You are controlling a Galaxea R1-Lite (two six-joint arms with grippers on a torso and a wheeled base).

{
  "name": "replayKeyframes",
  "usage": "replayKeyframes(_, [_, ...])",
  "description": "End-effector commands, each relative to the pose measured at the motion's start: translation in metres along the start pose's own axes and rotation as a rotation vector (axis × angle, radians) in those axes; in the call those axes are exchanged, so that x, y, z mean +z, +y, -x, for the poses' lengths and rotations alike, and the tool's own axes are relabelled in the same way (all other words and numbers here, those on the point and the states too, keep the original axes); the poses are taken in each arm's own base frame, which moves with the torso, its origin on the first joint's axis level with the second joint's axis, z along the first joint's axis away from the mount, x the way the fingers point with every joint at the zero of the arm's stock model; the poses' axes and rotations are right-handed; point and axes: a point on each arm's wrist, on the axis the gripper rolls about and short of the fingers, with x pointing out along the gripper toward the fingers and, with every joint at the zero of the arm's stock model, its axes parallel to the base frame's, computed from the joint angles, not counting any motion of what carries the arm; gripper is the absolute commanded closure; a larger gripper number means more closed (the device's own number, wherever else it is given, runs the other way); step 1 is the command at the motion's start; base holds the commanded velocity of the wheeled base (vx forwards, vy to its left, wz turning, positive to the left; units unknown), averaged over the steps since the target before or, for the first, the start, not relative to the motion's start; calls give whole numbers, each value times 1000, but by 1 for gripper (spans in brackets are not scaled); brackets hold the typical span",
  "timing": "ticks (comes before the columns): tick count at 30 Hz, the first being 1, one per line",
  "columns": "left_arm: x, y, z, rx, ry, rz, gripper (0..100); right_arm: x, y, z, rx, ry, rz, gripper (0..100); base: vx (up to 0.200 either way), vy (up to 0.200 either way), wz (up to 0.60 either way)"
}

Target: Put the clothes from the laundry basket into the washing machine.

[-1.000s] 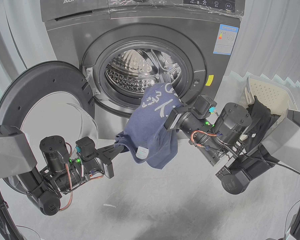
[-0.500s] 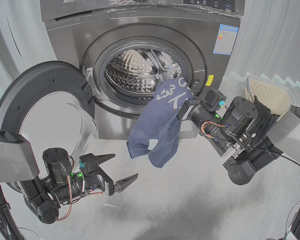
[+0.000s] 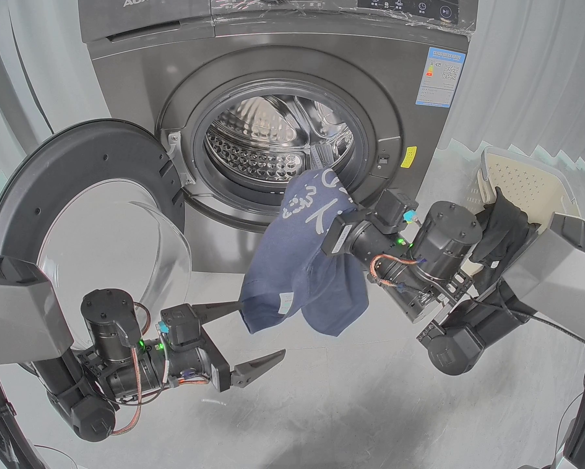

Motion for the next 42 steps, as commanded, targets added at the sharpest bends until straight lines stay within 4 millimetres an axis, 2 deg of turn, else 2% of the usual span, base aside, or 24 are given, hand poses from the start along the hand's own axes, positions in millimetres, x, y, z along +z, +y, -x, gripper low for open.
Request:
replayKeyframes(1, [17,1,-4,5,-71,-28,0,-19,5,-1,11,42,-2,100,0,0,0])
replayKeyframes(11, [23,4,-15,31,-104,-35,0,-28,29,5,54,67,-21,100,0,0,0])
replayKeyframes(14, [27,12,-30,46,-137,-44,0,-29,30,6,54,72,-25,100,0,0,0])
replayKeyframes(16, [24,15,-37,52,-135,-43,0,-27,30,5,55,66,-25,100,0,0,0])
replayKeyframes(18, [13,24,-50,89,-114,-44,0,-26,39,7,76,65,-34,100,0,0,0])
replayKeyframes(26, [-2,48,-75,169,-119,-31,0,-18,63,19,121,66,-65,100,0,0,0])
replayKeyframes(33, [-2,62,-95,242,-168,-22,0,-15,67,29,132,85,-71,100,0,0,0])
replayKeyframes(37, [3,64,-97,253,-190,-9,0,-16,67,31,132,90,-75,100,0,0,0])
replayKeyframes(42, [-1,64,-99,251,-183,-6,0,-16,68,31,135,90,-79,100,0,0,0])
